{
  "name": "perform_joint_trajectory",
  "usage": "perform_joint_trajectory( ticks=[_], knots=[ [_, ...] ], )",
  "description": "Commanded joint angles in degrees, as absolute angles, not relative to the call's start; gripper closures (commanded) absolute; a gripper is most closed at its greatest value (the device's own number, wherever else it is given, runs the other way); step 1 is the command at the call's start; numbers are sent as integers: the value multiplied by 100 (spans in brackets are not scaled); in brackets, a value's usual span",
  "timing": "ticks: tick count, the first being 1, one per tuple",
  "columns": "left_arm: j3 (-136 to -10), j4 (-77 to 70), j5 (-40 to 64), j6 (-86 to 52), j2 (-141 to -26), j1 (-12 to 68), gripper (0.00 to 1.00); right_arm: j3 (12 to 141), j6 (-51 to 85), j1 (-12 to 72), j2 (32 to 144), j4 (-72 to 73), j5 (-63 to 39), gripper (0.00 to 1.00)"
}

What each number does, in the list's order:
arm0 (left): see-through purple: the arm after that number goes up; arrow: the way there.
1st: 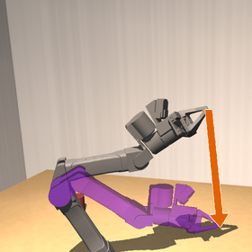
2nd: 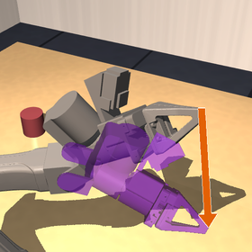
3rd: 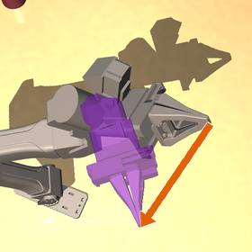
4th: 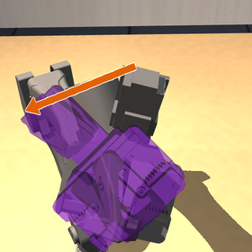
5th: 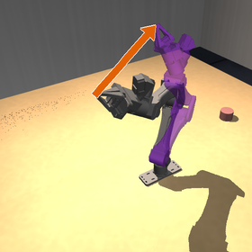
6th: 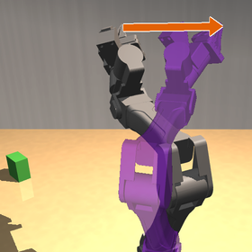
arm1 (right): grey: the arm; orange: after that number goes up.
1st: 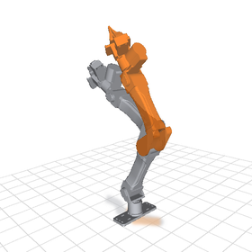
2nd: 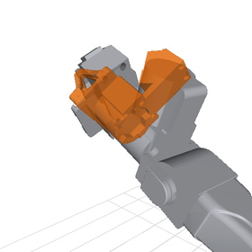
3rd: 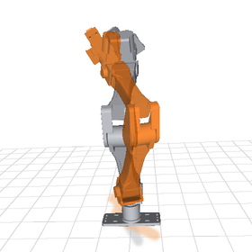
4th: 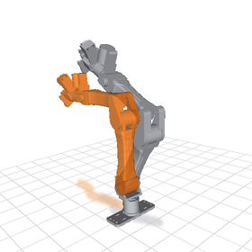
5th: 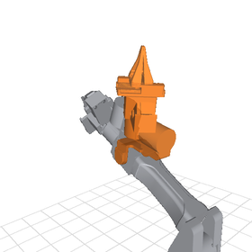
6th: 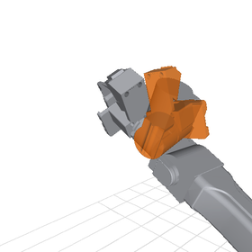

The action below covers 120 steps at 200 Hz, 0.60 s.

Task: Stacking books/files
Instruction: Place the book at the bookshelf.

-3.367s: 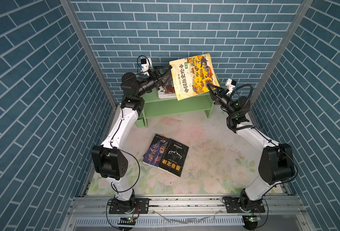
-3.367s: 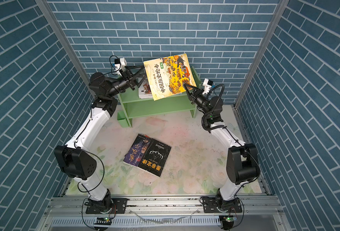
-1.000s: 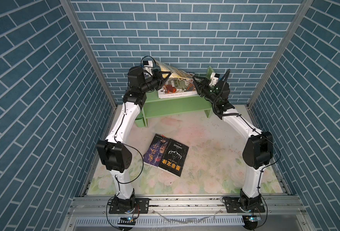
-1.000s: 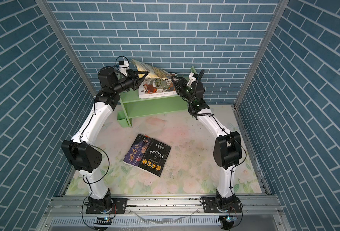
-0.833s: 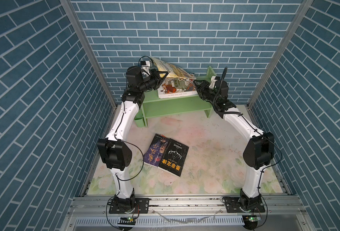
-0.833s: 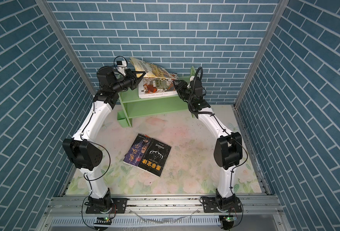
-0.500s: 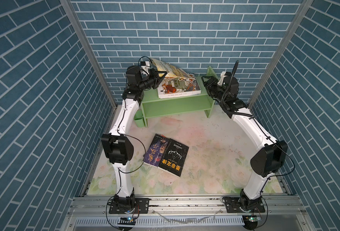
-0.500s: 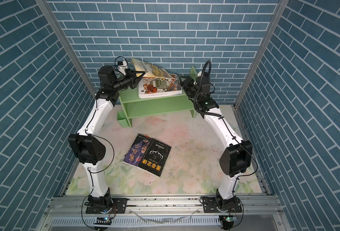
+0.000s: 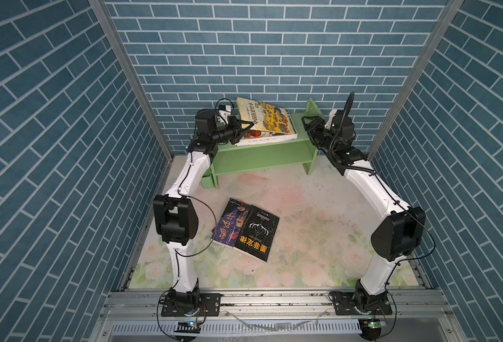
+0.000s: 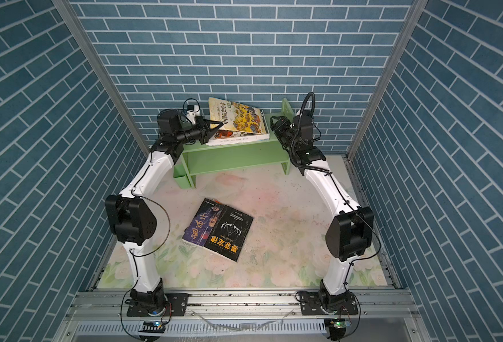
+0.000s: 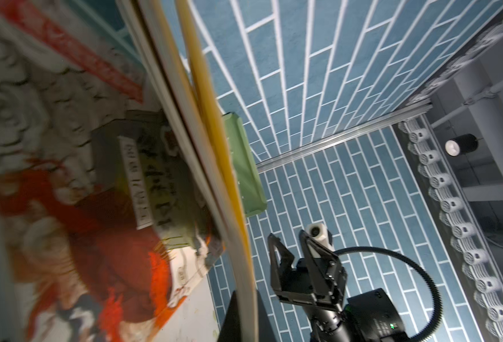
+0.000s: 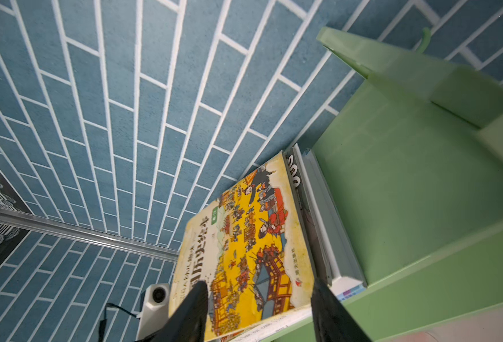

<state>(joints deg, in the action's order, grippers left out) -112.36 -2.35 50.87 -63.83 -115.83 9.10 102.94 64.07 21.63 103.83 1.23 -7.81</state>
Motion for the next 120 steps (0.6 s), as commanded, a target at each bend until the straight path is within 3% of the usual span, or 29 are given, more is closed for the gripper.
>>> perform_joint_trajectory(
  ticks=[1,27,61,120],
  knots=[
    [-11057,40,5057,-5903,-11186,932,100,10237,6359,2164,10423,145,-874,43],
    [-10849,75,5038,-5887,-11043,936,100,10429,6265,2163,10526,13,-919,40],
    [-10784,165,4794,-5984,-10899,932,100,10833,5875,2171,10678,-439,-1006,27],
    [-11027,103,4479,-6276,-10963,1024,100,10819,5743,2171,10671,-424,-1114,26]
  ],
)
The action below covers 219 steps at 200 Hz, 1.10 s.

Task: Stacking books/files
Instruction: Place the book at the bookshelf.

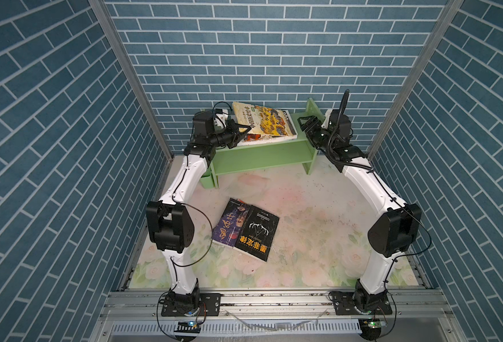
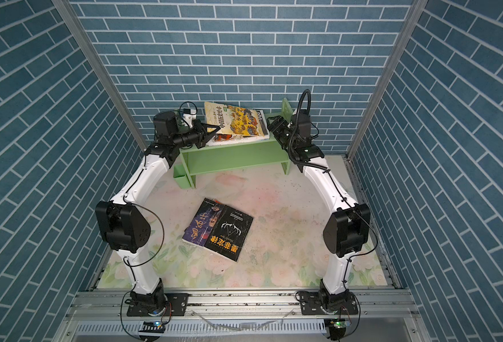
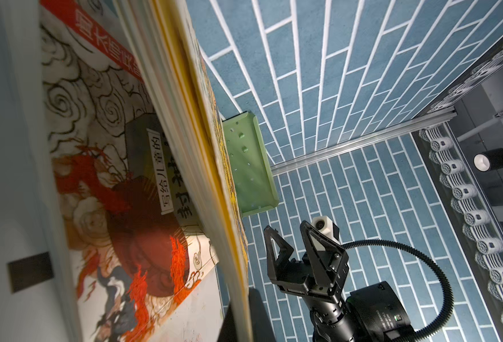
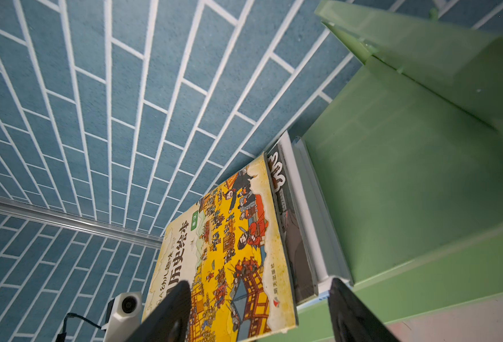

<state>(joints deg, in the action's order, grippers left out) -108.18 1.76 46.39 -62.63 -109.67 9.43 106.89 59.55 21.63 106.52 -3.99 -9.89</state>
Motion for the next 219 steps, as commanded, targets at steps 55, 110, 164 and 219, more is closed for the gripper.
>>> perform_joint_trajectory(
  ticks=[55,110,164,219],
  knots=[
    [-11238,425,4323,-6120,-11107,1185,100,10762,5932,2197,10738,-239,-1317,27],
    [-11394,588,4362,-5993,-11271,1204,99,10793,5985,2206,10801,-175,-1380,26],
    [-11354,649,4256,-5965,-11250,1204,96,10832,6080,2214,10889,-106,-1485,27],
    [-11587,918,4131,-5816,-11267,1204,57,10828,6102,2228,10907,-97,-1512,27]
  ],
)
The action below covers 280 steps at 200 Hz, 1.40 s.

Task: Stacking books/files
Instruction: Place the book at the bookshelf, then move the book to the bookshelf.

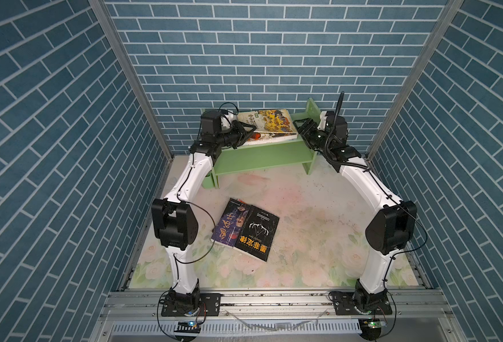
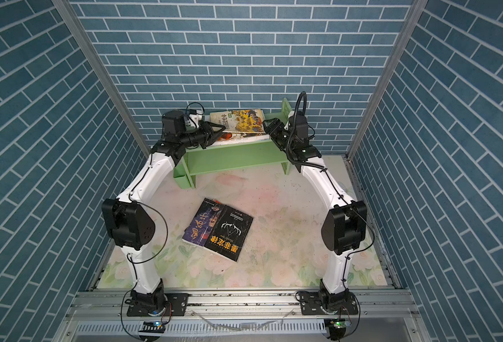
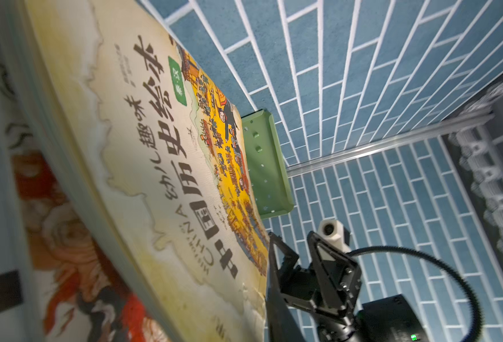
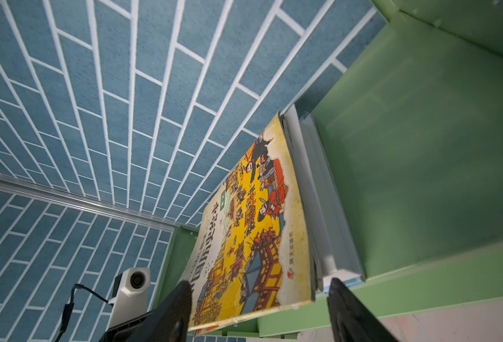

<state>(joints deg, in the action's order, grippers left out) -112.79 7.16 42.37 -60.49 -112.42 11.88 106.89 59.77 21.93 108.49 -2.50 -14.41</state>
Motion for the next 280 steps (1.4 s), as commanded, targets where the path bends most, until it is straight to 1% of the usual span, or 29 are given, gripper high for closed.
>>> perform_joint_trajectory(
  ticks=[1,50,99,182,208,224,256,280],
  knots=[
    [-11603,943,4126,-5795,-11268,1204,56,10828,6101,2230,10907,-97,-1512,27],
    [-12037,1751,3969,-5409,-11313,1200,31,10819,6102,2231,10907,-97,-1503,27],
    [-12308,2525,3647,-4944,-11297,1204,19,10863,6098,2224,10924,-99,-1512,27],
    [-13368,4304,2661,-3757,-11331,1195,8,10820,6091,2224,10872,-123,-1521,27],
    [-13379,4667,2472,-3445,-11247,1195,8,10828,6087,2219,10872,-123,-1538,27],
    [-13263,4728,2549,-3282,-11156,1204,8,10828,6076,2227,10863,-123,-1547,27],
    [-12985,4775,3042,-3016,-10929,1247,10,10789,6064,2208,10820,-150,-1530,27],
    [-12542,4460,3484,-3208,-10684,1332,10,10753,6060,2197,10776,-143,-1512,27]
  ],
)
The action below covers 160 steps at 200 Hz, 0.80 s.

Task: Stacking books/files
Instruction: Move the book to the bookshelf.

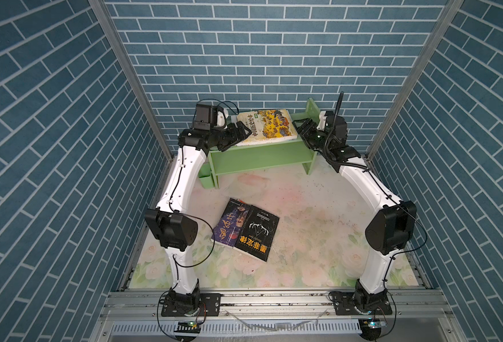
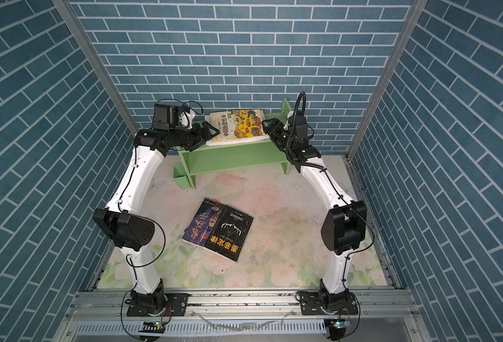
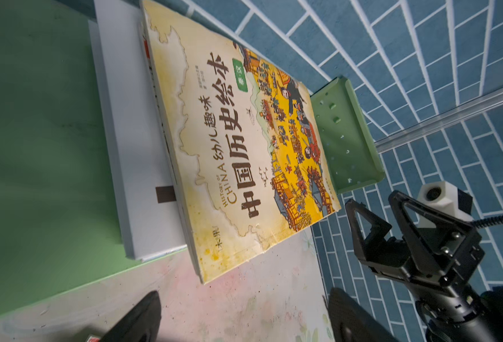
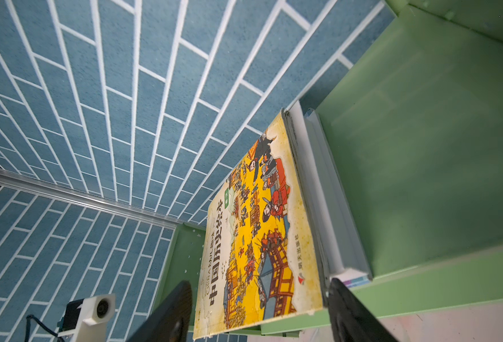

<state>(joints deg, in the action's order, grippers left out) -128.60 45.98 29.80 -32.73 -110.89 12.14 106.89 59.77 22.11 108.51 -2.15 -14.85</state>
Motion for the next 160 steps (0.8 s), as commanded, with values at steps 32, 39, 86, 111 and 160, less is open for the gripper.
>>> perform_joint_trajectory(
  ticks=[32,39,86,111,160],
  knots=[
    [-11964,3778,3868,-3731,-10538,1598,10,10749,6053,2189,10740,-132,-1485,27],
    [-11995,3776,3844,-3747,-10575,1657,10,10741,6049,2184,10732,-132,-1477,27],
    [-12323,3731,3617,-3938,-10951,1765,9,10567,6055,2188,10611,-89,-1407,27],
    [-12702,3778,3573,-3981,-11276,1833,9,10477,6039,2180,10530,-79,-1362,27],
    [-13309,4043,3542,-3974,-11688,1938,1,10468,5910,2162,10461,-205,-1277,25]
  ],
)
